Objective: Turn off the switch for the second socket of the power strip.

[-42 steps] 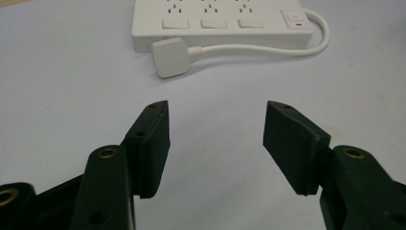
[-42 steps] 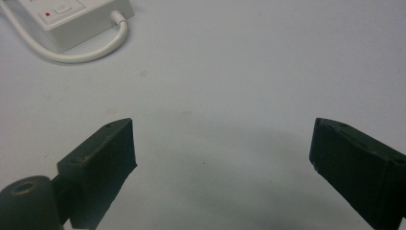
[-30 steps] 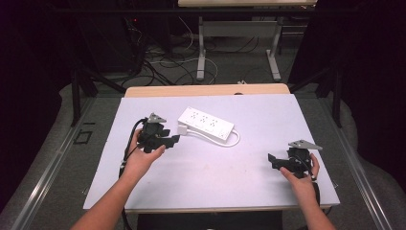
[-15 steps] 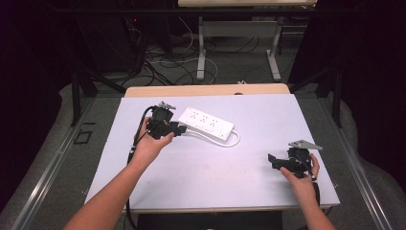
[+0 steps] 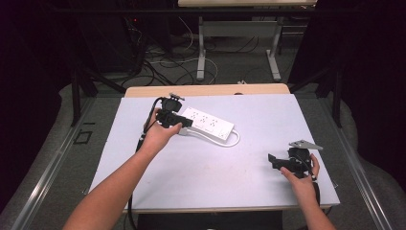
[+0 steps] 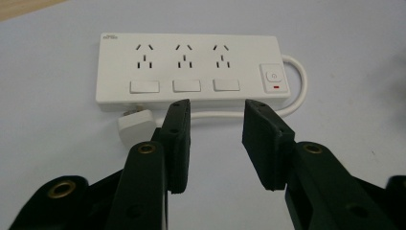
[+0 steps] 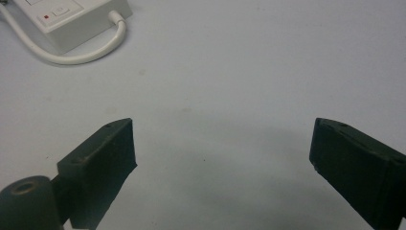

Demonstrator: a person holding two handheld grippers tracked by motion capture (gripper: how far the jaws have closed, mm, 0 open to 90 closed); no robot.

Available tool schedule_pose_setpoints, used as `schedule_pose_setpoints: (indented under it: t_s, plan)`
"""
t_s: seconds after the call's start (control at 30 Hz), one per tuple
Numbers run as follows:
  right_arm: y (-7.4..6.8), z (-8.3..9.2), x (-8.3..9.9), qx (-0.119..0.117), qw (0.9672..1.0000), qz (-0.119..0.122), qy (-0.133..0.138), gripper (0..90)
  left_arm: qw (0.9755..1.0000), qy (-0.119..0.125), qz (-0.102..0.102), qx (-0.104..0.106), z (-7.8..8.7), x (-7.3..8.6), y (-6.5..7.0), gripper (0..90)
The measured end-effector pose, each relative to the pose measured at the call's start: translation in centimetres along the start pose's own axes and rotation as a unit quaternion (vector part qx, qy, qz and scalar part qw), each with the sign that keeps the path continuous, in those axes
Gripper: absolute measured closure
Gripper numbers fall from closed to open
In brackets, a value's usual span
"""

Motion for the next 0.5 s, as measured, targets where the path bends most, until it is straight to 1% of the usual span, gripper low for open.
schedule_pose_setpoints:
  t_s: [0.1, 0.17, 0.2, 0.23, 0.27, 0.4, 0.43, 0.5]
  plan:
    - [0.1, 0.0, 0.0, -0.001, 1.0, 0.002, 0.0, 8.0, 1.0, -0.005, 0.007, 0.002, -0.5, -0.4, -0.2, 64.1]
    - [0.1, -0.1, 0.0, 0.0, 1.0, 0.003, 0.0, 7.9, 0.9998, -0.012, 0.015, -0.001, -0.9, -0.7, -0.5, 64.4]
    - [0.1, -0.1, 0.1, 0.0, 1.0, 0.002, -0.001, 7.9, 0.9998, -0.014, 0.011, -0.001, -1.1, -0.8, -0.6, 64.7]
    - [0.1, -0.1, 0.1, 0.0, 1.0, 0.002, -0.001, 7.9, 0.9998, -0.014, 0.011, -0.001, -1.1, -0.8, -0.6, 64.8]
    - [0.1, -0.1, 0.1, 0.001, 1.0, 0.0, -0.001, 7.9, 0.9998, -0.013, 0.016, -0.001, -1.3, -1.1, -0.6, 65.0]
    - [0.1, -0.2, 0.1, -0.001, 1.0, 0.0, -0.002, 8.0, 0.9998, -0.013, 0.015, -0.002, -1.6, -1.5, -0.8, 65.6]
    - [0.1, -0.2, 0.1, -0.002, 1.0, 0.0, -0.002, 8.0, 0.9997, -0.011, 0.02, -0.002, -1.8, -1.6, -0.8, 65.8]
    - [0.1, -0.2, 0.2, -0.003, 1.0, 0.001, -0.003, 8.0, 0.9997, -0.015, 0.017, -0.005, -2.3, -1.8, -1.1, 66.1]
Point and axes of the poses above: each handheld gripper's, and its own axes: z roughly backward along the jaws, x roughly out of its underside, y roughly to its right, the point moved 10 cm from there along -z, roughly forward along the jaws, and after that the axes turned 7 degrees about z, right-handed, at the moved point
